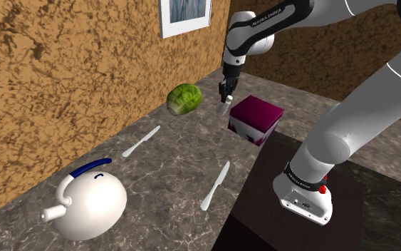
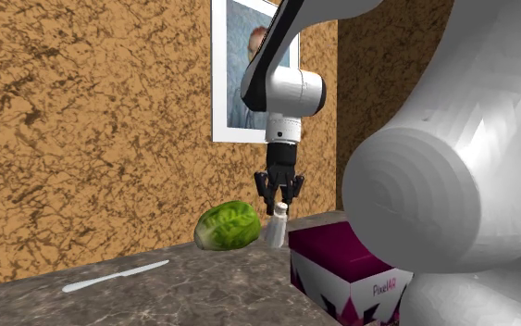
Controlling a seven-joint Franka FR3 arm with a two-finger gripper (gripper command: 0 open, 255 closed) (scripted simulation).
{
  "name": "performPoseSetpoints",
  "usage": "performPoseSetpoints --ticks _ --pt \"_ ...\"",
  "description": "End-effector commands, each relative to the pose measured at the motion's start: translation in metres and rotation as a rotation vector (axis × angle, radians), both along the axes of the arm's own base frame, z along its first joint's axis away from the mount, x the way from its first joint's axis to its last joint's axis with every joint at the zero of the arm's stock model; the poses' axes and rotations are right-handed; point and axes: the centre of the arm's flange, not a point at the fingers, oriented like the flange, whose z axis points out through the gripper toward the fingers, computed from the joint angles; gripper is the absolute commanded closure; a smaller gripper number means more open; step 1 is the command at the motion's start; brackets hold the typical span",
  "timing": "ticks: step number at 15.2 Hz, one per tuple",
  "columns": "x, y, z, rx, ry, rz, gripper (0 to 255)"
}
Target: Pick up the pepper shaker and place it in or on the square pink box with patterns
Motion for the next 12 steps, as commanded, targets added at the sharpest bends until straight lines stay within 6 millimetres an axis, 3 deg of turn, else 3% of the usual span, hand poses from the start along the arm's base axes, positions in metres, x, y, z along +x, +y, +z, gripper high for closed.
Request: performPoseSetpoints --ticks 1,12 --pt "0.000 0.000 0.010 0.000 0.001 0.000 255" --pt "0.000 0.000 0.068 0.000 0.001 0.000 255"
